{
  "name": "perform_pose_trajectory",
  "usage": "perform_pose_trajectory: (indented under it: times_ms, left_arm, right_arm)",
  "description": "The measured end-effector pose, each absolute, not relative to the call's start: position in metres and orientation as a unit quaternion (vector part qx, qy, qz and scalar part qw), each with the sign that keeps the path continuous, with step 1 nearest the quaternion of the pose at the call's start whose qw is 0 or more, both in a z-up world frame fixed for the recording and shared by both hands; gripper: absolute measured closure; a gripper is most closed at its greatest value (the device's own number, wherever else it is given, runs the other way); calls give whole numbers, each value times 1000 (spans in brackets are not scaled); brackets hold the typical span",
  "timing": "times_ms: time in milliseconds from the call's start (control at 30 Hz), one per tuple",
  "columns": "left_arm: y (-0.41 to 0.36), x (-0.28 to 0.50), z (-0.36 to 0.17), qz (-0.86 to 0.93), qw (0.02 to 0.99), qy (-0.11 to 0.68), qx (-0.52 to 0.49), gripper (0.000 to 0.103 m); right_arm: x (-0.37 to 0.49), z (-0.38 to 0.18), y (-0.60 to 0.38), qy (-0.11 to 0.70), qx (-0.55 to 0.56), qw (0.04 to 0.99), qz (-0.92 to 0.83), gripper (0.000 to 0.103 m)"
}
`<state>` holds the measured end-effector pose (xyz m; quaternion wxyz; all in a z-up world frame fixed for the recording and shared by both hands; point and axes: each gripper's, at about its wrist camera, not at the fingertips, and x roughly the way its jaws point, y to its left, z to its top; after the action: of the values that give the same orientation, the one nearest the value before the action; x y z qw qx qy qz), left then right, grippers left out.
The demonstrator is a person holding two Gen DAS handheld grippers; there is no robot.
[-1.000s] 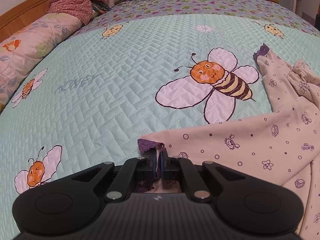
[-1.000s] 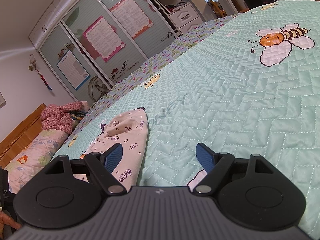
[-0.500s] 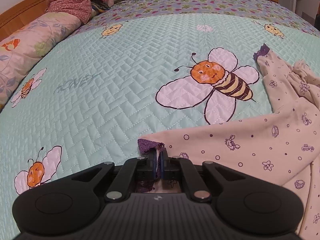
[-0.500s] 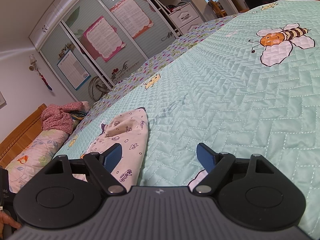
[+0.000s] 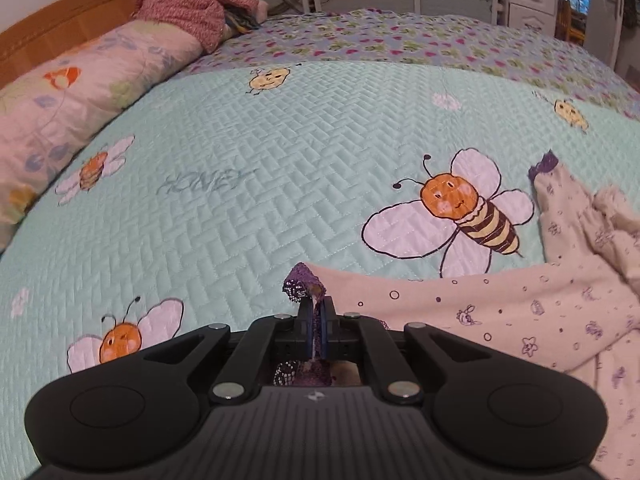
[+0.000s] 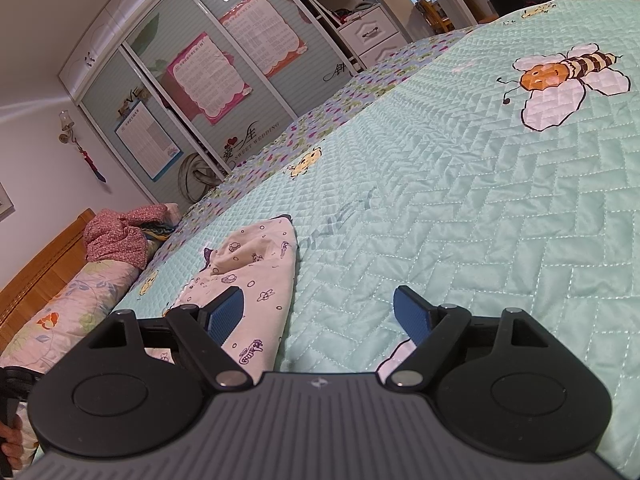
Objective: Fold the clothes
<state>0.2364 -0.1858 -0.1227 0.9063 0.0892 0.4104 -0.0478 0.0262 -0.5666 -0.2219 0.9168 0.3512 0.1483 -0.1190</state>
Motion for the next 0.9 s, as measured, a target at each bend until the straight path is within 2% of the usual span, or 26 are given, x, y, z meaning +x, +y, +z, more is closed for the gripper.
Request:
perform_pose_trajectory:
  times_ms: [300,533,900]
  left_arm:
    - [-160,218,-105,-55,902,428,-7,101]
    - [-148,197,-58,-66,923,376,-47,101]
    - [-169,179,19,-70,956,281,-35,101]
  right_arm:
    - [26,-221,-567,148,352,916,-118,20]
    - [26,-221,-566,148,353,916,-118,20]
    - [26,-222,-567,148,354,916,-117,20]
